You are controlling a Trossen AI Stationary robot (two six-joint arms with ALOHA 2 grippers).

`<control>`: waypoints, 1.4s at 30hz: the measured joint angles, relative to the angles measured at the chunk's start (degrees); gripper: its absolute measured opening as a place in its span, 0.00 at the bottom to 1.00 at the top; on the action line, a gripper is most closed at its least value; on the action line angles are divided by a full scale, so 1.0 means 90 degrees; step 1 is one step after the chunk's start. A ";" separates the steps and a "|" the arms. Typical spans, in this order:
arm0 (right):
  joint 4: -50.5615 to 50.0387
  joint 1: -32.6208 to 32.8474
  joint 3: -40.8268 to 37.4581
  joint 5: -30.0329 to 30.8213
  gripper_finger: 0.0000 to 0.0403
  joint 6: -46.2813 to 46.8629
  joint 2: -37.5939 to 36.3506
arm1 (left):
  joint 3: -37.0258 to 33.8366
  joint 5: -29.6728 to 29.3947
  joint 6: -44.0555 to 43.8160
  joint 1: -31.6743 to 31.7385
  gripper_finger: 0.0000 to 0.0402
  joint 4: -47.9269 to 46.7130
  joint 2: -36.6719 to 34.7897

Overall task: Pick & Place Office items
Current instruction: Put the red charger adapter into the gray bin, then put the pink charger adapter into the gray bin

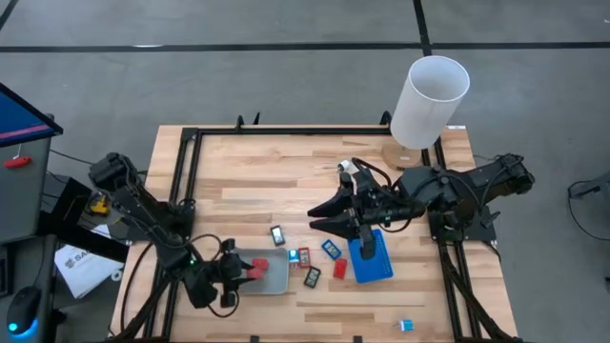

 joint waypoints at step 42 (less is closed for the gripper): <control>0.0042 0.0077 -0.0001 0.0049 0.32 0.0072 0.0002 | -0.1094 0.0050 0.0397 0.0165 0.28 0.1869 -0.0038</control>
